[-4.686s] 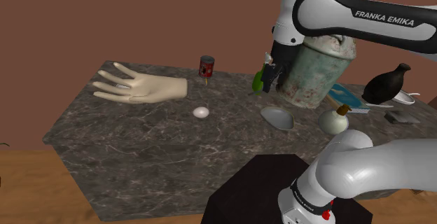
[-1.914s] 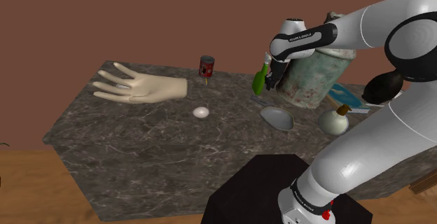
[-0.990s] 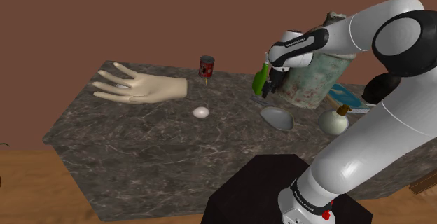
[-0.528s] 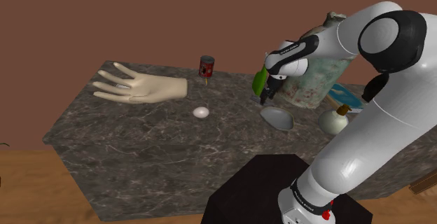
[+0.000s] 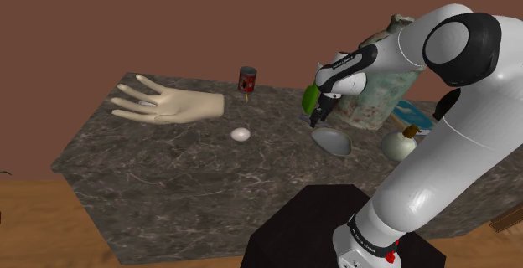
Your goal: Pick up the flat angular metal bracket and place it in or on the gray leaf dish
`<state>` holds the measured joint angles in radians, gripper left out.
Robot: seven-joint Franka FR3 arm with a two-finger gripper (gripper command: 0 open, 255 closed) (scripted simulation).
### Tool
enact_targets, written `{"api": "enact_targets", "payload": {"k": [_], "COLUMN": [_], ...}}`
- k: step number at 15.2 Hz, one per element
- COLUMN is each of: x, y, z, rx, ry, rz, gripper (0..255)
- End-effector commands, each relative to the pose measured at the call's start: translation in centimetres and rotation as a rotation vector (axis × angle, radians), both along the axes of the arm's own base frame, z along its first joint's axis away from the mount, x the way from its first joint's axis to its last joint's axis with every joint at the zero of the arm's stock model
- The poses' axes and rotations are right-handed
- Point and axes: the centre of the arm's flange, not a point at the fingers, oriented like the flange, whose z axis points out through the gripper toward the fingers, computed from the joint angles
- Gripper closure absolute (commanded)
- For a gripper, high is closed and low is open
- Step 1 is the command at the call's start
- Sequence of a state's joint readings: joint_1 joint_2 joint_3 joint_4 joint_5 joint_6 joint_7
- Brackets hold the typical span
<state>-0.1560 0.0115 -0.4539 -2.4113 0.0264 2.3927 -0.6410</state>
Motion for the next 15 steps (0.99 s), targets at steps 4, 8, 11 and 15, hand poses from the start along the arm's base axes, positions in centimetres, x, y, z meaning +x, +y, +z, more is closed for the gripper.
{"api": "enact_targets", "payload": {"k": [4, 8, 11, 15], "x": [0.0, 0.1, 0.0, 0.0], "y": [0.0, 0.1, 0.0, 0.0], "z": [0.0, 0.0, 0.0, 2.1], "rx": [0.000, 0.000, 0.000, 0.000], "ry": [0.000, 0.000, 0.000, 0.000], "rz": [0.000, 0.000, 0.000, 0.000], "gripper": [255, 255, 255, 255]}}
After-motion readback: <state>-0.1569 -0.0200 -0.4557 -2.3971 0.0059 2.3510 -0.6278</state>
